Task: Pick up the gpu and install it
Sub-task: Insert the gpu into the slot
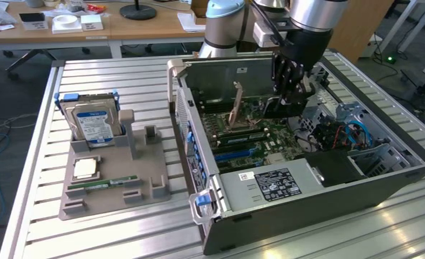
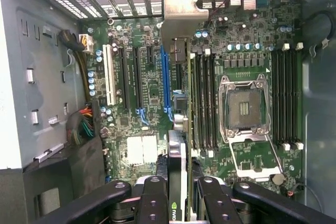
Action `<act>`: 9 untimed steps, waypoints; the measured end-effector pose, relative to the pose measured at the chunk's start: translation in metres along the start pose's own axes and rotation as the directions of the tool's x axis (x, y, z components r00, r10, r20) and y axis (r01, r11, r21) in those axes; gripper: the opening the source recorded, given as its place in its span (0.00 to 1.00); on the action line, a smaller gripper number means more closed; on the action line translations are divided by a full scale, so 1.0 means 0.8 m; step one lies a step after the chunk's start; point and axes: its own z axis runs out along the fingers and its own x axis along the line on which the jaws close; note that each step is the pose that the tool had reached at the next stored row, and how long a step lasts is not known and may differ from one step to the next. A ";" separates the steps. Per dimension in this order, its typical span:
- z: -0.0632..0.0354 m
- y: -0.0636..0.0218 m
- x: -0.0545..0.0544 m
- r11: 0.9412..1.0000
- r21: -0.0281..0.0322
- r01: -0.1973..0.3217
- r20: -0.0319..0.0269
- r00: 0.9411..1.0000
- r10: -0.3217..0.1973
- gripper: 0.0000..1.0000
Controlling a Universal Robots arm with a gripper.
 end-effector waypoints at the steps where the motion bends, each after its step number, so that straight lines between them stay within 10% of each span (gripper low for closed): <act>1: 0.001 0.001 0.000 1.000 0.000 0.001 0.000 1.000 -0.001 0.27; 9: 0.009 0.003 0.000 1.000 0.000 0.007 0.000 1.000 -0.007 0.27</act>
